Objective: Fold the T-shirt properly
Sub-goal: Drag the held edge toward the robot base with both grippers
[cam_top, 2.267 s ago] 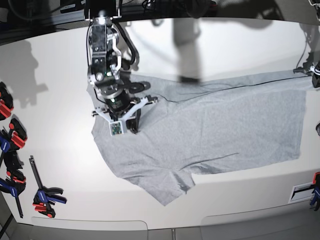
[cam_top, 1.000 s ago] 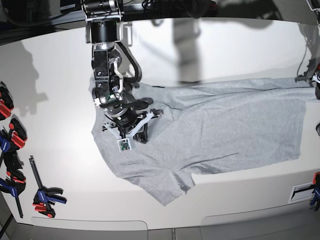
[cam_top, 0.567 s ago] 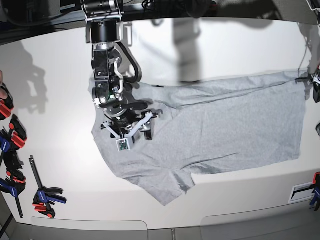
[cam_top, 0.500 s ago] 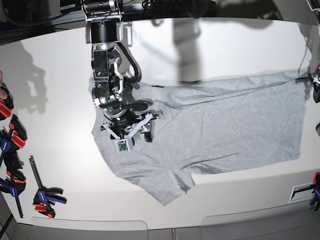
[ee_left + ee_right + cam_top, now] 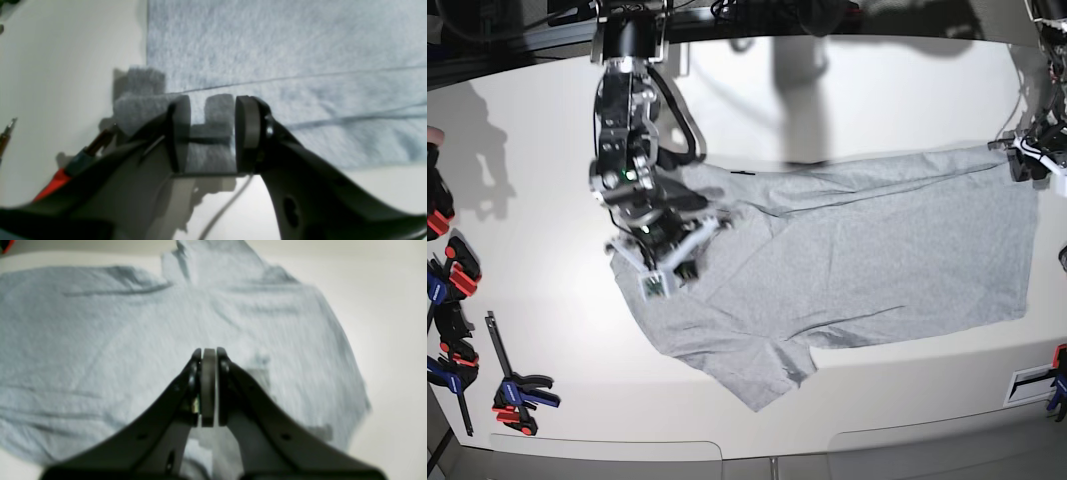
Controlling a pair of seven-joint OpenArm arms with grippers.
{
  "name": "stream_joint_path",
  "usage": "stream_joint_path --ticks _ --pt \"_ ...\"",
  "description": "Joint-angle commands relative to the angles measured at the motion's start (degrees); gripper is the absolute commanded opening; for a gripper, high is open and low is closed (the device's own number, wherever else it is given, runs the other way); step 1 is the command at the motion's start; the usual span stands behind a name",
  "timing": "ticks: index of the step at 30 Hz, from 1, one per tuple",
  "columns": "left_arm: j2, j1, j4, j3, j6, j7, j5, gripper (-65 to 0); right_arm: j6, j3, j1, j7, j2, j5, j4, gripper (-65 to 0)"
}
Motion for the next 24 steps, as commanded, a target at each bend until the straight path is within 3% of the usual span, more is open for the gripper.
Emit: stream_joint_path --ticks 1,8,12,18,21,24 --pt "-1.51 -1.38 -0.35 -0.17 0.07 -1.53 -0.5 -45.0 -0.39 1.29 -0.72 -0.07 -0.11 -0.09 0.94 -65.0" --pt "-1.49 -3.65 -4.83 0.02 0.04 -2.64 -0.52 -50.3 -1.55 9.22 -9.99 3.28 1.66 0.2 0.85 -65.0" --pt "-1.49 -3.63 -6.14 0.02 0.04 -3.02 -1.07 -50.2 -1.53 9.64 -12.28 4.55 3.58 2.73 0.66 -65.0" --pt "-0.61 -3.52 -6.19 0.02 0.02 -3.43 -1.57 -50.3 -1.46 9.14 -12.41 8.98 3.67 5.35 -2.27 -65.0" --pt "0.66 -3.5 -6.19 0.02 -0.13 -4.07 -1.51 -50.4 2.05 7.39 -12.37 11.58 3.65 8.41 -2.27 -65.0" --pt "2.38 -3.52 -6.19 0.02 -0.2 -4.35 -0.52 -56.1 3.52 4.09 -12.24 11.98 3.67 7.26 -2.29 -65.0"
